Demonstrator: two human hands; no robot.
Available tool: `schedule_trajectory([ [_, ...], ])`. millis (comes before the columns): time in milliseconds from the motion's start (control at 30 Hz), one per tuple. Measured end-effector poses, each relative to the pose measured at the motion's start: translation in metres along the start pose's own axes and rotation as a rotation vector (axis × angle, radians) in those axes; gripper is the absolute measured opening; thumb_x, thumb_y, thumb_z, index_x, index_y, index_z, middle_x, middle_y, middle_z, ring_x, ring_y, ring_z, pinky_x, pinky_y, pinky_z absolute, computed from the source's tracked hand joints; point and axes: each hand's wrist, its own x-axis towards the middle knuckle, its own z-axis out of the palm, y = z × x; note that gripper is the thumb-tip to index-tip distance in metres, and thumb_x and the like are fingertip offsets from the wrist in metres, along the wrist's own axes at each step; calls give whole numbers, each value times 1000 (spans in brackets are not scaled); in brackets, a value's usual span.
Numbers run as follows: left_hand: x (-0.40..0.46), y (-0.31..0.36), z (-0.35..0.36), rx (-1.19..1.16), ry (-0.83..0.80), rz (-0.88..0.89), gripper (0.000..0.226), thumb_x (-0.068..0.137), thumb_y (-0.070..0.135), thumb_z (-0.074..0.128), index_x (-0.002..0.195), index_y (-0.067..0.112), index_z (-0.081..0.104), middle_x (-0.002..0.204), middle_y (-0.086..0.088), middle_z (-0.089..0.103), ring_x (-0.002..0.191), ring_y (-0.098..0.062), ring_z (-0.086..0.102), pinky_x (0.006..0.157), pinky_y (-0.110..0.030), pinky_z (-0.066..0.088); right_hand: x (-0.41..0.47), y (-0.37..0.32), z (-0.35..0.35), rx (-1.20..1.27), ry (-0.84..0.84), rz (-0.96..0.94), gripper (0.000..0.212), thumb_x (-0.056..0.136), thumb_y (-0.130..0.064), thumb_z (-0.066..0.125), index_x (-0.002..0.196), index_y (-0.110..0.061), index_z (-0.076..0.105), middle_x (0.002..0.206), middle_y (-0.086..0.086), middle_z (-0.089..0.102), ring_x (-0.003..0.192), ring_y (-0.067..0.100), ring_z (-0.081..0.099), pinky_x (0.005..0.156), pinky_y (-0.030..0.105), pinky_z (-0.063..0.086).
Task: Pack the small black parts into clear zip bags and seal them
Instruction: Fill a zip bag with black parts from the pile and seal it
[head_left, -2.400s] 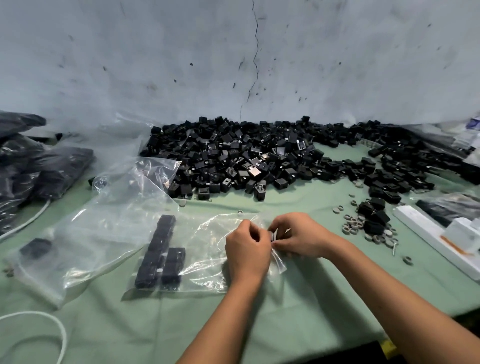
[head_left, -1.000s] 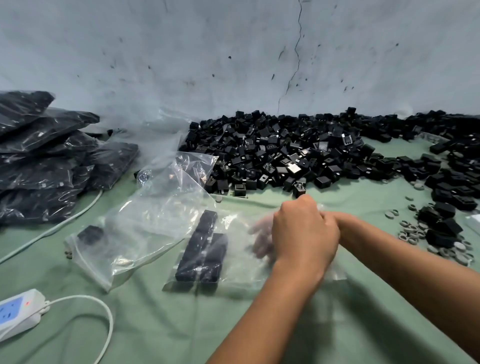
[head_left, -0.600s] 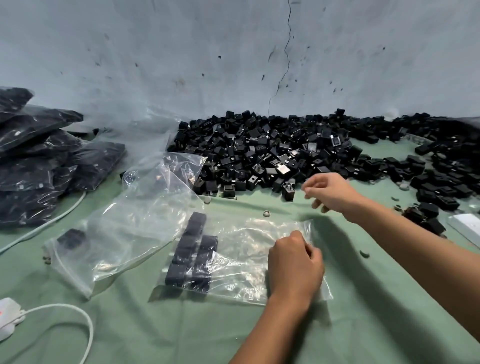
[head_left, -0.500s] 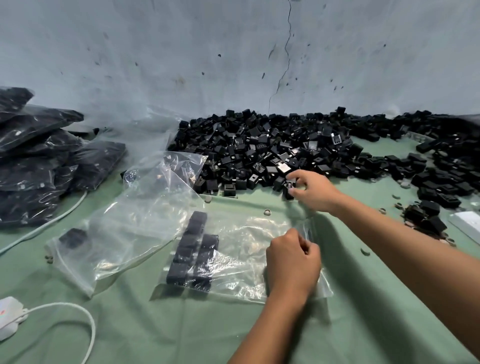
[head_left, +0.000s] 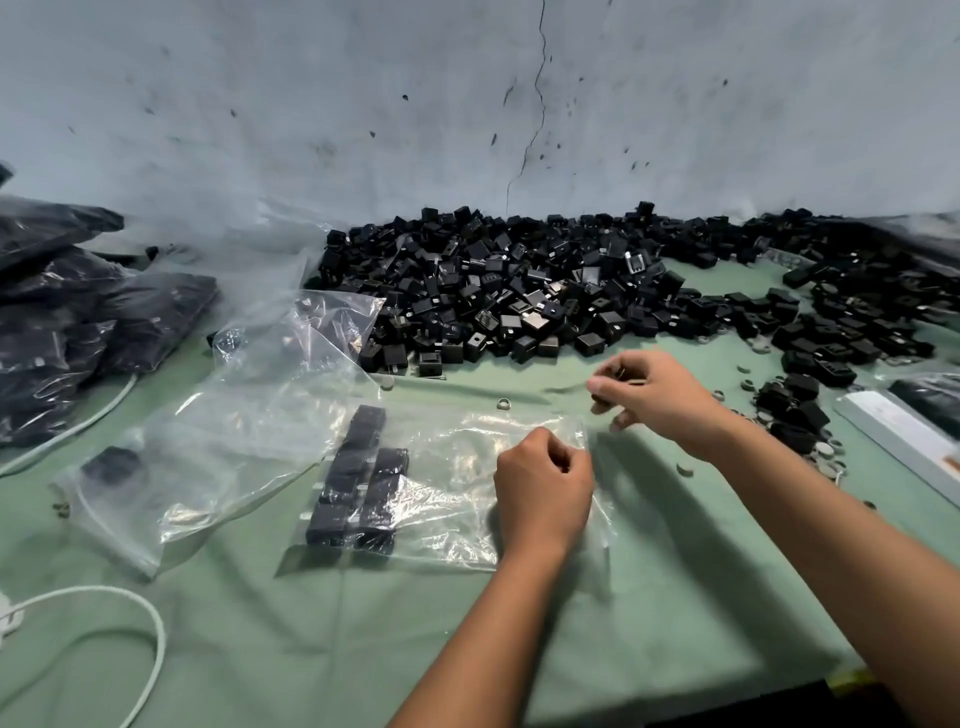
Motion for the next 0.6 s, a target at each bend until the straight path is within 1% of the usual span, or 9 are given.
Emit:
schedule_trajectory([
  [100, 1, 3, -1, -80, 15, -17, 21, 86, 33, 63, 69, 21, 59, 69, 6, 64, 69, -18, 61, 57, -33, 46, -33, -1, -1, -99, -174, 10, 21, 87, -21, 82, 98, -10, 68, 83, 9, 76, 66, 18, 72, 51, 25, 52],
  [167, 3, 4, -3, -149, 35, -25, 22, 86, 27, 67, 67, 19, 60, 69, 3, 65, 71, -21, 62, 66, -37, 52, -44, 0, 6, -171, -210, -20, 17, 89, -25, 81, 93, -13, 69, 82, 7, 73, 58, 15, 64, 47, 26, 48],
  [233, 2, 6, -9, -157, 53, -11, 21, 87, 24, 67, 68, 19, 60, 69, 2, 65, 71, -21, 62, 69, -37, 52, -47, -4, 9, -198, -232, -48, 11, 91, -26, 78, 93, -17, 73, 86, 6, 72, 59, 17, 63, 50, 29, 50],
  [333, 2, 11, -19, -143, 75, 44, 19, 86, 21, 65, 68, 19, 60, 67, 5, 65, 67, -18, 60, 67, -34, 50, -47, -12, 7, -218, -375, -31, 9, 92, -11, 75, 101, -14, 75, 93, 12, 71, 70, 26, 71, 61, 35, 60],
  [367, 3, 14, -23, -135, 89, 60, 19, 85, 21, 64, 67, 19, 58, 66, 5, 64, 66, -17, 59, 65, -33, 49, -49, -16, 7, -231, -438, -14, 13, 91, -5, 72, 102, -12, 75, 91, 11, 72, 72, 26, 72, 63, 34, 61],
  [433, 3, 24, -30, -100, 100, 93, 19, 84, 23, 63, 66, 20, 57, 65, 5, 63, 66, -18, 58, 63, -33, 47, -51, -21, 12, -332, -539, -33, 16, 86, -3, 69, 100, -9, 74, 87, 11, 73, 70, 14, 69, 62, 26, 57],
  [500, 2, 34, -33, -32, 76, 138, 17, 83, 26, 63, 68, 19, 59, 68, 4, 64, 67, -18, 59, 62, -31, 44, -50, -25, 17, -489, -559, -88, 16, 76, -7, 66, 91, -6, 71, 83, 12, 73, 68, 7, 59, 62, 31, 54],
  [567, -3, 42, -36, 26, 57, 186, 17, 84, 30, 63, 71, 19, 60, 71, 2, 66, 70, -21, 60, 64, -32, 47, -47, -32, 24, -522, -539, -105, 13, 72, 1, 62, 75, -11, 66, 75, 9, 68, 72, 8, 53, 65, 40, 51],
  [600, -6, 45, -38, 48, 59, 209, 17, 85, 31, 63, 73, 19, 59, 73, 1, 67, 71, -23, 61, 65, -34, 49, -45, -33, 29, -479, -526, -106, 24, 73, 8, 60, 68, -16, 61, 71, 3, 63, 72, 5, 50, 63, 38, 48],
])
